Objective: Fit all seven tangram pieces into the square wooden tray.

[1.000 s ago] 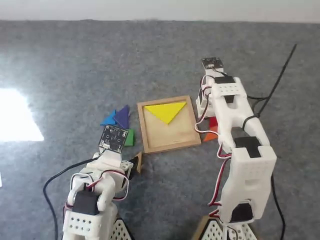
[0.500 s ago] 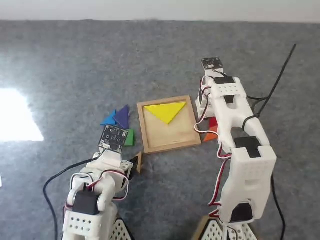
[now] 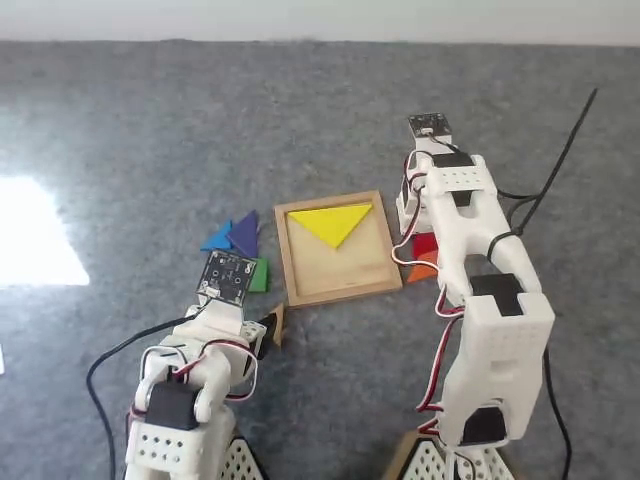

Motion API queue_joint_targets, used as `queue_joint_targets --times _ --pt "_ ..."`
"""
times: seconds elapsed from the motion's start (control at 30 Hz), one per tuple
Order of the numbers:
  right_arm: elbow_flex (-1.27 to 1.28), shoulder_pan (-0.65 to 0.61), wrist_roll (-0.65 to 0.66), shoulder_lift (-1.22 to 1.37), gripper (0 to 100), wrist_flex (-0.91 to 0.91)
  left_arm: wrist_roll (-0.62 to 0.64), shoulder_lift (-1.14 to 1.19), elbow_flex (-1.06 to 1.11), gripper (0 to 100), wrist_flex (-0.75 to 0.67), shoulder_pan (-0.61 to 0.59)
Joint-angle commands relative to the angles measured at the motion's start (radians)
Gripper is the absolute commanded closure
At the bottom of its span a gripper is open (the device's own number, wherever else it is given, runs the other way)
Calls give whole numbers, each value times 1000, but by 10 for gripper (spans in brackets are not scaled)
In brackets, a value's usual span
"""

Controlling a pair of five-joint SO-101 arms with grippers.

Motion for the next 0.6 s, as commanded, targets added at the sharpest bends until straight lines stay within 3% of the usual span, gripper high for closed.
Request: queue_joint_targets --times 0.0,0.23,0.37,0.57 --pt "-5 8 -9 -82 822 -13 -14 -21 -5 793 5 5" --pt "-9 58 -12 -243 822 71 -14 -21 -5 793 5 5" --pt "-9 21 -18 -311 822 105 -14 -21 -5 793 5 5" --pt "31 19 -20 -288 783 91 -14 -21 -5 793 5 5"
